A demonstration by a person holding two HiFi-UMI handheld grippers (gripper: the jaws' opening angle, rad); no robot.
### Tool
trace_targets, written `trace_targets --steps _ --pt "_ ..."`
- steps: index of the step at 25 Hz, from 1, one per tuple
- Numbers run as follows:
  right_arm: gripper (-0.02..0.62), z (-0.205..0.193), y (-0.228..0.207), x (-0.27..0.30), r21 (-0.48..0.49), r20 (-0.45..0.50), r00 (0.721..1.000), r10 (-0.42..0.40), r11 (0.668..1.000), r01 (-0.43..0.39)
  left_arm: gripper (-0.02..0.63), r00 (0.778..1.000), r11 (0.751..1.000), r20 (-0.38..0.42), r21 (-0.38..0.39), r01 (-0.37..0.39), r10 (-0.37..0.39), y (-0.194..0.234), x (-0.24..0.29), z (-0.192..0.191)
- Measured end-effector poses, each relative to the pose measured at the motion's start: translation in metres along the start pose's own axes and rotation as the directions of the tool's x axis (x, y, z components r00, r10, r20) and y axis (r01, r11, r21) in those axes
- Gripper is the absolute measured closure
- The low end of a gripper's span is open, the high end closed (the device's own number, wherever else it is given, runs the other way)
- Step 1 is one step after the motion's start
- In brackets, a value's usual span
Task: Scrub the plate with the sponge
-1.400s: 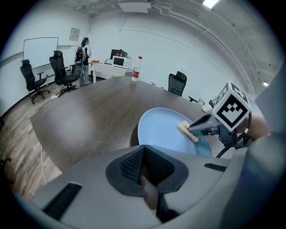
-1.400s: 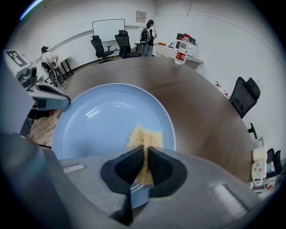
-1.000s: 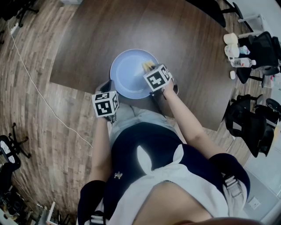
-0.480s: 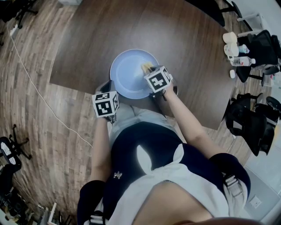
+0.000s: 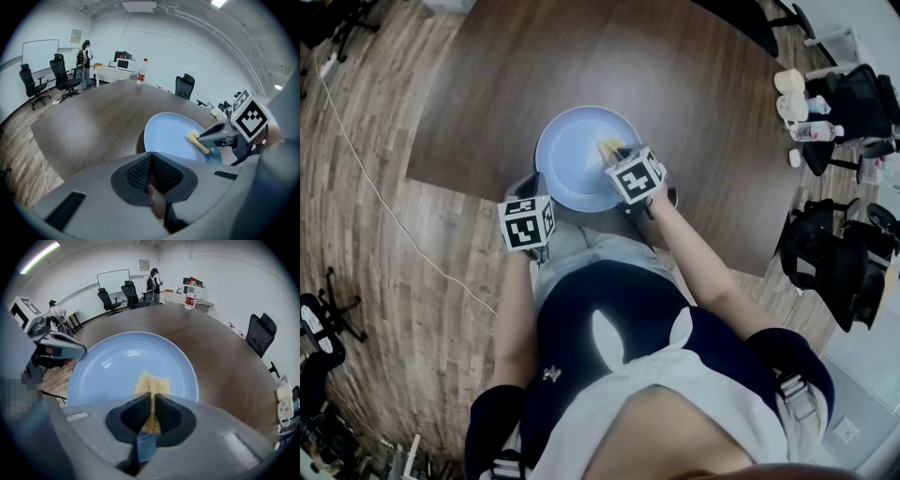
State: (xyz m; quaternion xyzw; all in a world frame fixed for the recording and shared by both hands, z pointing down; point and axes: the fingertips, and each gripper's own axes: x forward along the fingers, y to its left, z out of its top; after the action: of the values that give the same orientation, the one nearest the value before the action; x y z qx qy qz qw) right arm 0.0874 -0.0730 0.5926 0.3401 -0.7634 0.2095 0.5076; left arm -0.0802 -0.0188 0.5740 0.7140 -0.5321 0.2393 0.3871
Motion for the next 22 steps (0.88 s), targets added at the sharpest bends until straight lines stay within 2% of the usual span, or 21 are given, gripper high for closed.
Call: trace_targets --steps 22 --pt "0.568 0.004 0.049 0.0 -0.042 0.024 0.995 0.1 0.994 -0.099 0.6 1.0 1.0 0.0 -0.003 0.002 -0.002 -0.001 0.001 0.0"
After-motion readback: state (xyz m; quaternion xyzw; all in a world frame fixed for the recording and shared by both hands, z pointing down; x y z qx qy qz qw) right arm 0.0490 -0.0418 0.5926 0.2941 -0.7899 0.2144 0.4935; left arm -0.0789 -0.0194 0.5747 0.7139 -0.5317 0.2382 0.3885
